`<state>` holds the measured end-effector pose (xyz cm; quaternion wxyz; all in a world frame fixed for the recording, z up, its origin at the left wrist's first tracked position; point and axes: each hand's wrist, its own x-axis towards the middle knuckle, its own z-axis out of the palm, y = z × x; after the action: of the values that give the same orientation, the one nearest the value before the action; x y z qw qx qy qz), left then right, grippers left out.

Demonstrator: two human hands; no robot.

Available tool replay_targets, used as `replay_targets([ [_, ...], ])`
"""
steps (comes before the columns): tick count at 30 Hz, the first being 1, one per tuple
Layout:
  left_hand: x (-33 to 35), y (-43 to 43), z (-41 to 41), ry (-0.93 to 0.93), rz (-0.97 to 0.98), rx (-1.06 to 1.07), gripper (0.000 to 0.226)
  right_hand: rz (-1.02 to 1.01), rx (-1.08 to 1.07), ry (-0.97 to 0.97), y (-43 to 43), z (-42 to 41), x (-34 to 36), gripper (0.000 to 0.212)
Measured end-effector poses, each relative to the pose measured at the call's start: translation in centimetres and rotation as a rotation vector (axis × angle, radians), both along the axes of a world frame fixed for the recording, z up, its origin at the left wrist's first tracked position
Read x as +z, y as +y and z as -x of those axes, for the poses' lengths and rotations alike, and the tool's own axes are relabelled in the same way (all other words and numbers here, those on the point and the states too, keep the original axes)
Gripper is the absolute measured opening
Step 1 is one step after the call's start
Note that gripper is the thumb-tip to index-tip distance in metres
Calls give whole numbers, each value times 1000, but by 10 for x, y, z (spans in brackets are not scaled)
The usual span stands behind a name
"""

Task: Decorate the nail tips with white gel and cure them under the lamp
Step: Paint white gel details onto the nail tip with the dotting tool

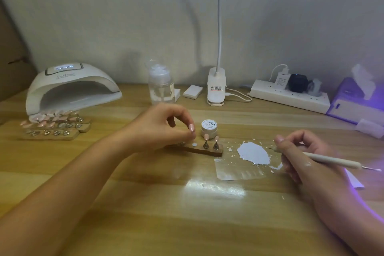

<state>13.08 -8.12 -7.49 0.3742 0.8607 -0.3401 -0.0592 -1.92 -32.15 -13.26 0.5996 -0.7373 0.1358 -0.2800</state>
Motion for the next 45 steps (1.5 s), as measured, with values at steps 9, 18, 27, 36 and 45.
replay_targets([
  [9, -14, -6, -1, -248, -238, 46, 10, 49, 18, 10, -1, -1, -3, 24],
  [18, -15, -4, -4, -286, -268, 2, 11, 34, 19, 20, -1, -2, -3, 26],
  [27, -15, -4, -1, -365, -290, -4, 13, 42, 14, 30, 2, -1, -1, 25],
  [36, -16, -13, 15, -576, -310, 55, 34, 54, 18, 42, 0, 0, -2, 24],
  [45, -22, -23, 26, -565, -271, 116, 14, 83, -8, 56, 7, 1, 5, 21],
])
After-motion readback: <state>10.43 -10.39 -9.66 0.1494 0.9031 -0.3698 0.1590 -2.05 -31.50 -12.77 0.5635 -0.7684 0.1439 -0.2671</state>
